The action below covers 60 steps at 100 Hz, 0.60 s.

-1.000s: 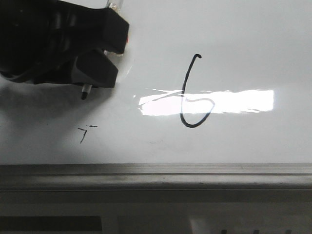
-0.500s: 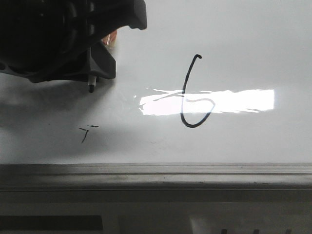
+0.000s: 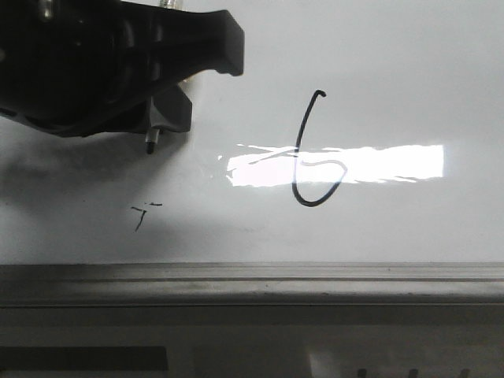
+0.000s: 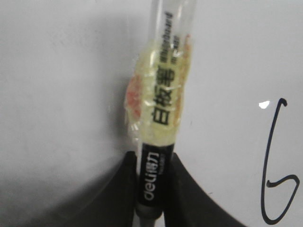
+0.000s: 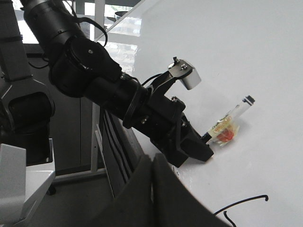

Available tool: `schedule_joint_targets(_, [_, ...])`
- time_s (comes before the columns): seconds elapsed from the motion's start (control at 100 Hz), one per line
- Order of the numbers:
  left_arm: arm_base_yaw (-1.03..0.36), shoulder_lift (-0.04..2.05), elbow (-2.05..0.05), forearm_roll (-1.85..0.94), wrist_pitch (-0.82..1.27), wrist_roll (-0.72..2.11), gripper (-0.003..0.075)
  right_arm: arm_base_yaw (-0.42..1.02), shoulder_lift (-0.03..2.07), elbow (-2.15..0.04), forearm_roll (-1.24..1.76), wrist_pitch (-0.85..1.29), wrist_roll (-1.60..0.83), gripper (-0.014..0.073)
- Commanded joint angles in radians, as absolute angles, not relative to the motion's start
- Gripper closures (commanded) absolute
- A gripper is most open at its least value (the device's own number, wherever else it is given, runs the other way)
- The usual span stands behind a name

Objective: Write number 6 on whiteboard

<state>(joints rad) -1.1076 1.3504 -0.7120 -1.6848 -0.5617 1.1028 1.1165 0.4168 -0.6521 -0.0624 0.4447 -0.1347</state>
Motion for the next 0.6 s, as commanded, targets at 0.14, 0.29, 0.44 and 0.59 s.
schedule_joint_targets(0.14, [-1.11, 1.382, -0.706, -1.733, -0.554, 1.098, 0.0741, 1.108, 0.423, -0.683, -0.067, 0.371, -0.138, 0.0659])
schedule_joint_targets(0.29, [-1.163, 1.378, -0.706, -1.744, -0.561, 1.098, 0.0741, 1.108, 0.423, -0.683, -0.066, 0.371, -0.138, 0.0659])
schedule_joint_targets(0.44, [-1.165, 1.378, -0.706, -1.774, -0.59, 1.098, 0.0741, 1.108, 0.423, -0.683, -0.066, 0.365, -0.138, 0.0659])
schedule_joint_targets(0.59, [-1.154, 1.378, -0.706, -1.774, -0.63, 1.098, 0.0741, 1.108, 0.423, -0.683, -0.066, 0.359, -0.138, 0.0659])
